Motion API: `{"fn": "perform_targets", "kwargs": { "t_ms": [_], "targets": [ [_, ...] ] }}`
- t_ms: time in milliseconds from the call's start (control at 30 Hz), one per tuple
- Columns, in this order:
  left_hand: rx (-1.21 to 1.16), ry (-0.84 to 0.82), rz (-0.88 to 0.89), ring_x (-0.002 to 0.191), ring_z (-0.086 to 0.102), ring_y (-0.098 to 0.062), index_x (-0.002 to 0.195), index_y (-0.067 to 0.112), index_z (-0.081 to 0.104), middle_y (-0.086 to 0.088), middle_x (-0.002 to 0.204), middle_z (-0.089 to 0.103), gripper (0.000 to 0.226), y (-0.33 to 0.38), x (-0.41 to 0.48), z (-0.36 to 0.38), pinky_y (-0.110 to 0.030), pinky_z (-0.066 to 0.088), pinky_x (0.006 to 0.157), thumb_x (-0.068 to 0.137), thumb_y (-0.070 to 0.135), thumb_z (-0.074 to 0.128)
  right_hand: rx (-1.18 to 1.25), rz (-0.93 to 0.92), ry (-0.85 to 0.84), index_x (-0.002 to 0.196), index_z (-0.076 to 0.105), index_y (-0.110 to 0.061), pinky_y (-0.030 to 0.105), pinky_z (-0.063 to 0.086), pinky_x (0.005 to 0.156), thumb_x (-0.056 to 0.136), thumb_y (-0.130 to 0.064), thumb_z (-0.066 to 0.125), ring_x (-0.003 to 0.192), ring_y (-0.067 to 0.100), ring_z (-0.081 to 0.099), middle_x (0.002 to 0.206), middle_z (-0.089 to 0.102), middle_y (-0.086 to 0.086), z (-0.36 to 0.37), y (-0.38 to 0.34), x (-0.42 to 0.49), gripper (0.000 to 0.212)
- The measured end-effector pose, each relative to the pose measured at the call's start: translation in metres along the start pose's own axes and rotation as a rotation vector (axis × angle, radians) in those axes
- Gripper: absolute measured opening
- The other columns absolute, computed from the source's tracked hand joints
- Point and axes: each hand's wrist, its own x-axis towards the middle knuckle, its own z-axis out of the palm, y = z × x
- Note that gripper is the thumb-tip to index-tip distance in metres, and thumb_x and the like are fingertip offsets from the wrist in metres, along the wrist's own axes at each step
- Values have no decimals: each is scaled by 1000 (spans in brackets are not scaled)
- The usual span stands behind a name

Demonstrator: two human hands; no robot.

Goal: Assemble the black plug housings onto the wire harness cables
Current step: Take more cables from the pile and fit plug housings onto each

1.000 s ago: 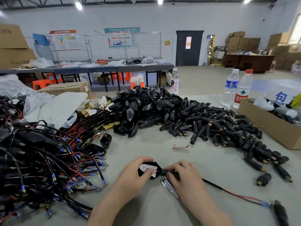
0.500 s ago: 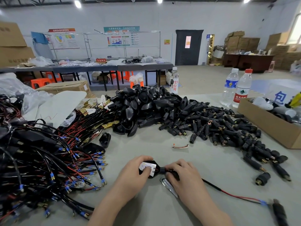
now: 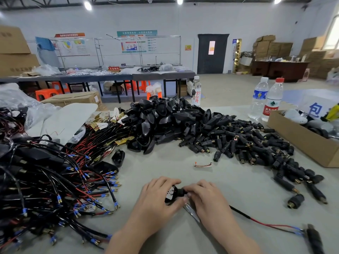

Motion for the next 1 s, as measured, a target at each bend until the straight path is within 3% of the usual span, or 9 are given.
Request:
{"fn": "perform_targets", "kwargs": {
  "t_ms": [200, 300, 500, 600, 667, 800, 900, 1000],
  "targets": [
    [-16, 44, 13, 104, 44, 9, 112, 42, 60, 28, 106, 52, 42, -1, 1, -4, -22, 35, 97, 85, 69, 44, 132, 30, 23, 121, 63, -35, 6, 32, 85, 97, -25, 57, 97, -2, 48, 94, 52, -28, 1, -1, 2, 26],
    [-12, 49, 6, 101, 44, 9, 106, 44, 59, 30, 101, 51, 37, -2, 0, -3, -22, 36, 95, 84, 67, 41, 182, 43, 9, 122, 63, -36, 7, 36, 86, 96, -27, 60, 100, -3, 53, 95, 55, -28, 0, -3, 3, 28],
    [18, 39, 8, 100, 46, 7, 111, 46, 59, 27, 103, 51, 37, -3, 1, -1, -22, 35, 93, 87, 66, 39, 232, 1, 3, 123, 62, -33, 0, 34, 82, 96, -11, 59, 102, -12, 51, 103, 53, -28, 0, -4, 2, 35],
    [27, 39, -3, 100, 44, 8, 114, 48, 61, 27, 103, 51, 41, -4, 0, -1, -19, 34, 93, 88, 68, 37, 250, -24, -1, 122, 56, -45, 0, 34, 85, 97, -9, 55, 105, -12, 52, 109, 51, -30, -2, -7, 1, 44],
    [40, 45, -10, 100, 44, 8, 114, 47, 62, 28, 103, 51, 42, -4, 0, -1, -18, 32, 92, 88, 67, 36, 241, -47, 2, 121, 53, -50, 1, 35, 88, 97, -9, 52, 108, -11, 51, 115, 49, -34, -3, -8, 0, 48],
    [118, 93, -79, 100, 46, 5, 104, 45, 64, 27, 100, 52, 40, -5, 0, -1, -23, 32, 94, 86, 64, 34, 165, -13, 130, 128, 56, -39, 4, 31, 94, 100, -15, 50, 114, -6, 47, 118, 50, -31, -8, -7, -1, 37],
    [194, 145, -159, 99, 48, -1, 94, 40, 64, 25, 95, 54, 37, -10, -1, -7, -27, 31, 94, 84, 58, 34, 133, 115, 252, 123, 63, -25, 18, 38, 94, 98, -6, 50, 109, 9, 54, 113, 58, -15, -15, 1, 0, 33],
    [288, 195, -231, 98, 51, -11, 86, 33, 66, 17, 92, 58, 42, -18, -2, -14, -33, 32, 98, 82, 54, 30, 90, 242, 253, 122, 63, -20, 31, 44, 92, 98, -4, 47, 107, 20, 56, 113, 60, -5, -21, 10, -1, 34]
  ]
}}
